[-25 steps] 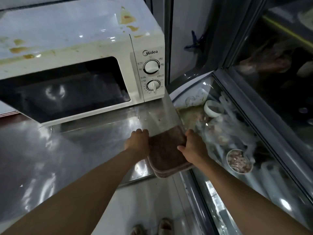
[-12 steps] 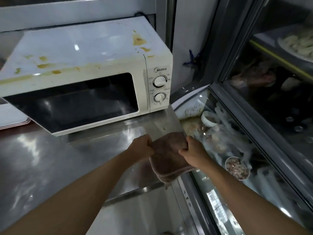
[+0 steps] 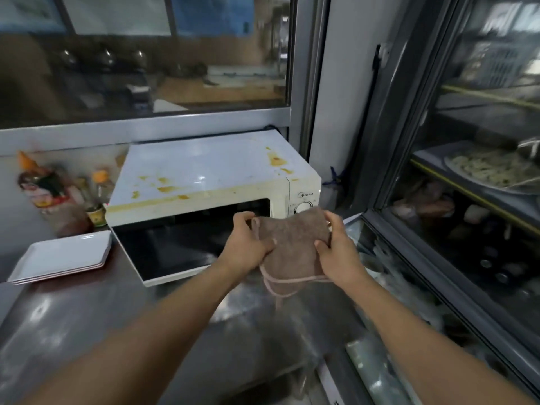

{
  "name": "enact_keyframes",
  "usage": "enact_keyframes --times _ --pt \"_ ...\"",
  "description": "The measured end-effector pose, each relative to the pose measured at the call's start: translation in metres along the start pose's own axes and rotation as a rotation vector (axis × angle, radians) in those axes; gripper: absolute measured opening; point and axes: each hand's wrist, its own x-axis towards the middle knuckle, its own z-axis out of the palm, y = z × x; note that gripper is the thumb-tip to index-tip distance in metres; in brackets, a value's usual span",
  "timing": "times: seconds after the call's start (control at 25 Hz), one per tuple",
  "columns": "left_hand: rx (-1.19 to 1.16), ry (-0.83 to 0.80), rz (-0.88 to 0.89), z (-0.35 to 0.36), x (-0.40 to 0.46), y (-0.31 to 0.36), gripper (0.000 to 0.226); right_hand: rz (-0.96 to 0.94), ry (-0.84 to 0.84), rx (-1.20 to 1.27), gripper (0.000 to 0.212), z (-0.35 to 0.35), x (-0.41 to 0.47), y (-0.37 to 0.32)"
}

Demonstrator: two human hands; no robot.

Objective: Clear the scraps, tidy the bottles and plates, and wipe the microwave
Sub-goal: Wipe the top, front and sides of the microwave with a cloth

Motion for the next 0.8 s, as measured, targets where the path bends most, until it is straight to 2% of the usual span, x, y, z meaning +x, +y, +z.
enact_keyframes --times 0.04,0.12,0.24,0.4,0.48,0.64,0.72,0.8 --pt "-0.024 -0.017 0.029 -0.006 0.000 0.009 0.065 -0.044 0.030 0.013 0.058 -0.003 0.004 -0.012" --pt "0.079 0.004 0.136 -0.014 0.003 0.023 0.061 -0.136 0.056 -0.003 0.060 -0.009 0.014 -0.033" --pt "0.270 0.101 0.279 -0.019 0.015 0.039 0.046 -0.284 0.123 -0.206 0.044 -0.015 0.041 -0.053" --pt "0.416 0.170 0.291 -0.019 0.055 0.066 0.050 -0.380 0.135 -0.341 0.042 -0.019 0.104 -0.066" --pt "0.429 0.148 0.267 -0.016 0.079 0.075 0.052 -0.422 0.089 -0.389 0.045 -0.020 0.143 -0.067" --pt "0.512 0.131 0.228 -0.016 0.118 0.076 0.057 -0.320 -0.080 -0.618 0.052 -0.007 0.203 -0.052" --pt "0.587 0.150 0.197 -0.024 0.136 0.070 0.058 -0.245 -0.110 -0.630 0.047 0.010 0.212 -0.043" --pt "0.716 0.166 0.140 -0.031 0.153 0.061 0.052 -0.203 -0.164 -0.585 0.050 0.031 0.211 -0.034"
